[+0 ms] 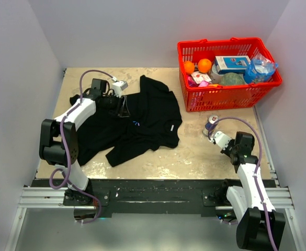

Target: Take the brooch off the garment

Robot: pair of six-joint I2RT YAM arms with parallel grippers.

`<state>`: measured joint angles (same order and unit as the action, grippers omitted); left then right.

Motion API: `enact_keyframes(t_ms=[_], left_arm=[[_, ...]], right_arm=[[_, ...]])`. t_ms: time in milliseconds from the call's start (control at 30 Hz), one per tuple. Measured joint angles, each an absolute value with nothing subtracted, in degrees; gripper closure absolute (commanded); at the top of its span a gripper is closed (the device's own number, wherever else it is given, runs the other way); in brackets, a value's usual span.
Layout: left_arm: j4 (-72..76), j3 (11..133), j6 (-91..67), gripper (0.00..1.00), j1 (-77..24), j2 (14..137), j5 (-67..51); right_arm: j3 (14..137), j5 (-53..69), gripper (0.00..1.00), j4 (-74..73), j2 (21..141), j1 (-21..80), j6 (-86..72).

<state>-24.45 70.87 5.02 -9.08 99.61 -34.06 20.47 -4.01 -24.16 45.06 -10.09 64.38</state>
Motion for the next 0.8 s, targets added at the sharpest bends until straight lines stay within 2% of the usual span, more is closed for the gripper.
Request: enact_keyframes(t_ms=[67, 167, 300, 467, 733, 800], left_arm=[[-24.45, 70.87, 5.04, 0.52, -9.08, 99.61, -34.02], [-24.43, 70.87, 5.02, 0.52, -9.08, 99.61, -34.02], [-24.4, 70.87, 4.91, 0.52, -9.08, 99.61, -34.04], [-24.27, 70.87, 4.89, 0.52, -9.08, 99.63, -34.04], [-24.25, 70.87, 4.93, 0.52, -9.08, 99.61, -34.02], [-24.25, 70.87, 4.93, 0.52, -9.08, 99.61, -34.0]], right_arm=[[20.43, -3.99, 1.0, -24.21, 44.84, -10.09, 64.42], [20.43, -3.97, 0.8, -24.84, 44.14, -10.09, 64.64], [20.43, -4.01, 0.66, -27.09, 43.16, -10.09, 65.17], [20.43, -4.67, 0.58, -30.13, 41.45, -10.09, 65.36], [21.45, -4.99, 0.52, -33.95, 40.25, -10.09, 64.53], [24.32, -4.56, 0.38, -37.04, 40.82, -10.09, 63.05]])
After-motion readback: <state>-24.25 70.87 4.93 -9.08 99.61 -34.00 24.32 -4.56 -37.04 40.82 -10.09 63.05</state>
